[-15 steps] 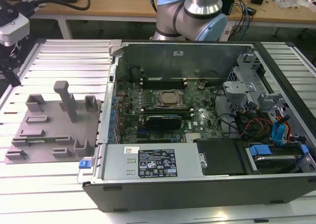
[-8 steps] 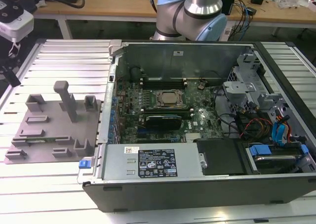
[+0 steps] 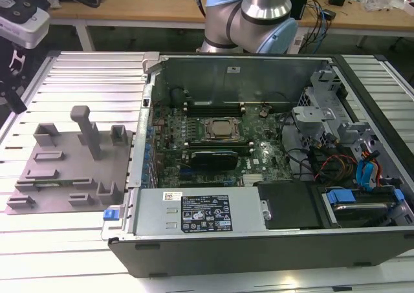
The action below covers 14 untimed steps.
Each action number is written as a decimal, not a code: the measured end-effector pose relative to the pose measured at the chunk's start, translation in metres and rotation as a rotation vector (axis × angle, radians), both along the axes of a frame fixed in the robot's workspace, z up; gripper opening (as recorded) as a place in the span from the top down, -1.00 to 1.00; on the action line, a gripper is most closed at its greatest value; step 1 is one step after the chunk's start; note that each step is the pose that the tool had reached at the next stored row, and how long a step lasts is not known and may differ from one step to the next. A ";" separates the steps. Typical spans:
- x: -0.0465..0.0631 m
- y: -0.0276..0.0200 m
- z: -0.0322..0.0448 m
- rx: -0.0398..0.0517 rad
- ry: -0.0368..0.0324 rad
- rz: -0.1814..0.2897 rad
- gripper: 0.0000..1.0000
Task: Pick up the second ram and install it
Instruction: 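Pick up the second ram and move it above second insertion slot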
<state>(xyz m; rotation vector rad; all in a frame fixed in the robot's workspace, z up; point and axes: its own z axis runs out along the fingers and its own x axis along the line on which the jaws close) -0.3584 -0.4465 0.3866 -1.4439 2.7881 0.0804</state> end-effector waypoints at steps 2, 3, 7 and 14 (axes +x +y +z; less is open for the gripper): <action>0.000 0.0000 0.0000 0.0000 0.0001 0.058 0.84; 0.000 0.0000 0.0000 0.0000 0.0001 0.070 0.84; 0.000 0.0000 0.0001 0.0000 0.0001 0.156 0.84; 0.000 0.0000 0.0000 -0.0048 0.0006 0.314 0.84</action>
